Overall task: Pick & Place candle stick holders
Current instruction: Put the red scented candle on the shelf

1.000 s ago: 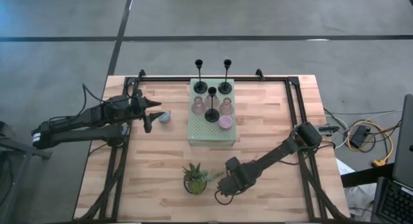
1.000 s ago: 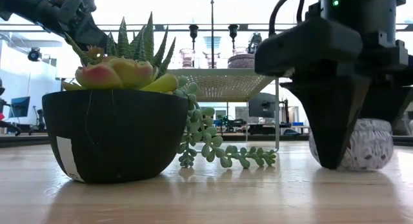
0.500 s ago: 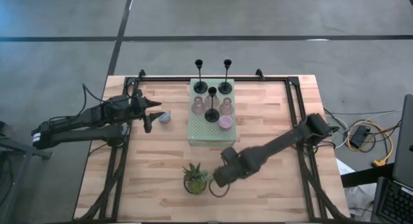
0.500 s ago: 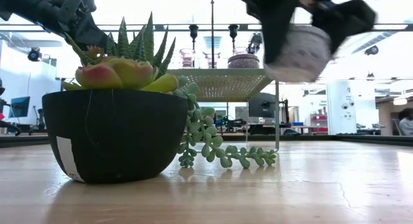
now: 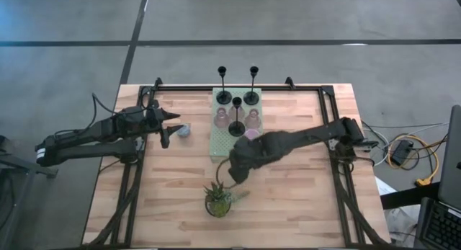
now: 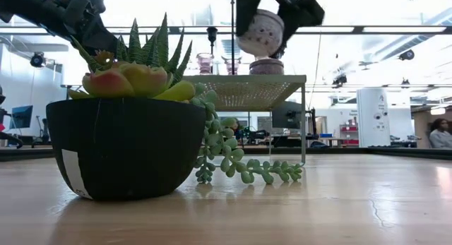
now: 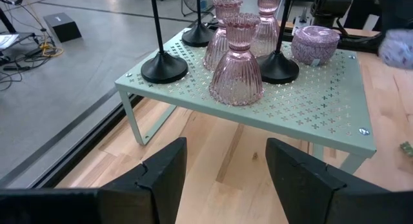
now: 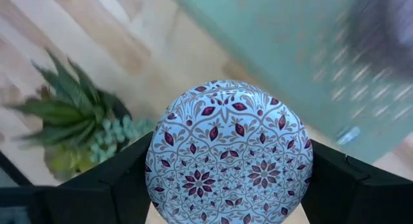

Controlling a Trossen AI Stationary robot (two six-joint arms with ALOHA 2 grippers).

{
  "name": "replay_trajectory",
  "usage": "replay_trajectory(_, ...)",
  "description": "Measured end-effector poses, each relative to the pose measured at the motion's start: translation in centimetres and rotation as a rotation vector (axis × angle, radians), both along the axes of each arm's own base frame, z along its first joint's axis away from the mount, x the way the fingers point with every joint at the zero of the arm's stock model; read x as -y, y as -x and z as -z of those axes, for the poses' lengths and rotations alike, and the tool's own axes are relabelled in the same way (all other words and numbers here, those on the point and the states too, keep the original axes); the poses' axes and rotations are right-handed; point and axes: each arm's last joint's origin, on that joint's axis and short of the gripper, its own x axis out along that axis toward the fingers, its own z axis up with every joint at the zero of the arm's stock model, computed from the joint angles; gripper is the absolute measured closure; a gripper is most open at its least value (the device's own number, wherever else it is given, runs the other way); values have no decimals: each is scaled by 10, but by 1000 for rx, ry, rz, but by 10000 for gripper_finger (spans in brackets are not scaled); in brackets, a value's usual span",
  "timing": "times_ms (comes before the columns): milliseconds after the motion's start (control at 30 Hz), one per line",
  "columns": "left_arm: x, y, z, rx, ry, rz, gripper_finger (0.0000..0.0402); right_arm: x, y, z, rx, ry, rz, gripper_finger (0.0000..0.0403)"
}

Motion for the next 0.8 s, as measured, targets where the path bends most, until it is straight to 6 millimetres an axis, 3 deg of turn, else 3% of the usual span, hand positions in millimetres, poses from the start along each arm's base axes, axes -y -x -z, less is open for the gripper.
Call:
replay_trajectory(167,0,0,0,0,0,0,186,17,-2,-15,15,27,26,115)
replay_trajectory(400,0,0,0,0,0,-1,186,36,-4,-20,28,31,155,115)
replay_trajectory(800,0,0,0,0,0,0,186,40,-10,1,65,44,271,115)
